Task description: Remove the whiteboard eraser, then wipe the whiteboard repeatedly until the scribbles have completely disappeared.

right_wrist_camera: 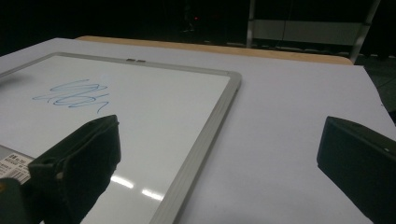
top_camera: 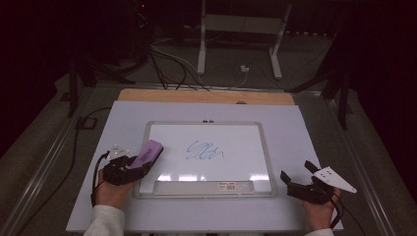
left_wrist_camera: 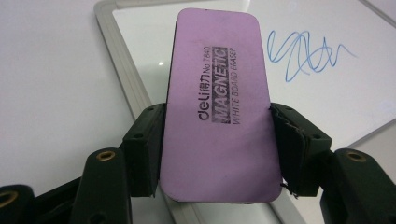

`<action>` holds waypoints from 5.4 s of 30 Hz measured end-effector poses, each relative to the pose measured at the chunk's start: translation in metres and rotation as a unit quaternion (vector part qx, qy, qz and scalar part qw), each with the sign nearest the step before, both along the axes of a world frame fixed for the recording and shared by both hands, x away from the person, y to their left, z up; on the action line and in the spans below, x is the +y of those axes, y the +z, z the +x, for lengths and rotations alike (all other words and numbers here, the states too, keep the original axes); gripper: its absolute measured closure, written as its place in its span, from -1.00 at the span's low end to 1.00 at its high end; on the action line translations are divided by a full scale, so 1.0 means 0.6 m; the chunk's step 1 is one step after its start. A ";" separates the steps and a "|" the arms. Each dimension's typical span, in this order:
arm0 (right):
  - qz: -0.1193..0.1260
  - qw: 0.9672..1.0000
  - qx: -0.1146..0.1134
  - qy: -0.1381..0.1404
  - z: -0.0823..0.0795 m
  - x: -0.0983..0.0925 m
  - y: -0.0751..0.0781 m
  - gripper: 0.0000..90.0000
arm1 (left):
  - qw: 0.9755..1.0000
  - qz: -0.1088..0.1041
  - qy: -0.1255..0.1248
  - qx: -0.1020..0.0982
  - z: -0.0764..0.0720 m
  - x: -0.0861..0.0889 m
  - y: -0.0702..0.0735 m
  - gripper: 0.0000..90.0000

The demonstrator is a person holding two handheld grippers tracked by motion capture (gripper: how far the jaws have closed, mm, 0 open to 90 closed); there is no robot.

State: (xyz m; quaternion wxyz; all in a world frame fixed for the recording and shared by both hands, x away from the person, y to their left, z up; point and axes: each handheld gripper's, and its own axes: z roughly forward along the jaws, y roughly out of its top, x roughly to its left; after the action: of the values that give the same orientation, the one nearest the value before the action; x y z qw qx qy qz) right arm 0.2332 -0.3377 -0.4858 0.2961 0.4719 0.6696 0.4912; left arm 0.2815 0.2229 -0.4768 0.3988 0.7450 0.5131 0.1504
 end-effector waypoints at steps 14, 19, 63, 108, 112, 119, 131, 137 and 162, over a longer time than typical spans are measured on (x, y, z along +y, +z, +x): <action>-0.003 1.000 -0.001 0.003 0.001 0.001 0.000 -1.00 | 1.000 -0.011 0.002 -0.020 0.021 -0.019 0.011 -0.08; 0.000 1.000 -0.001 0.003 0.000 0.001 0.000 -1.00 | 1.000 -0.004 -0.006 -0.022 0.029 -0.030 0.013 -0.08; -0.005 1.000 0.001 0.008 0.003 0.004 -0.002 -0.99 | 0.995 0.041 -0.087 0.016 0.093 -0.117 -0.039 -0.08; -0.008 1.000 0.002 0.010 0.003 0.004 -0.002 -1.00 | 0.995 0.066 -0.071 0.025 0.119 -0.147 -0.042 -0.08; -0.005 1.000 0.003 0.008 0.004 0.003 -0.002 -0.99 | 0.994 0.068 -0.076 0.025 0.116 -0.151 -0.042 -0.07; -0.005 1.000 0.002 0.011 0.003 0.004 -0.002 -1.00 | 0.990 0.080 -0.114 0.027 0.100 -0.172 -0.038 -0.07; -0.006 1.000 -0.001 0.010 0.002 0.002 -0.001 -1.00 | 0.988 0.118 -0.097 0.030 0.097 -0.171 -0.030 -0.07; -0.005 1.000 0.000 0.010 0.003 0.002 -0.001 -1.00 | 0.992 0.109 -0.059 0.037 0.106 -0.151 -0.031 -0.07; -0.006 1.000 -0.001 0.010 0.002 0.001 -0.001 -1.00 | 0.986 0.112 -0.115 0.036 0.103 -0.200 -0.029 -0.07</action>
State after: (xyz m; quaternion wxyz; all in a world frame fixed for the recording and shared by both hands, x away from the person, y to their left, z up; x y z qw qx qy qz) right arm 0.2345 -0.3369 -0.4864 0.2949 0.4632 0.6767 0.4904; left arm 0.3433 0.1027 -0.4944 0.3092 0.8437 0.4181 0.1336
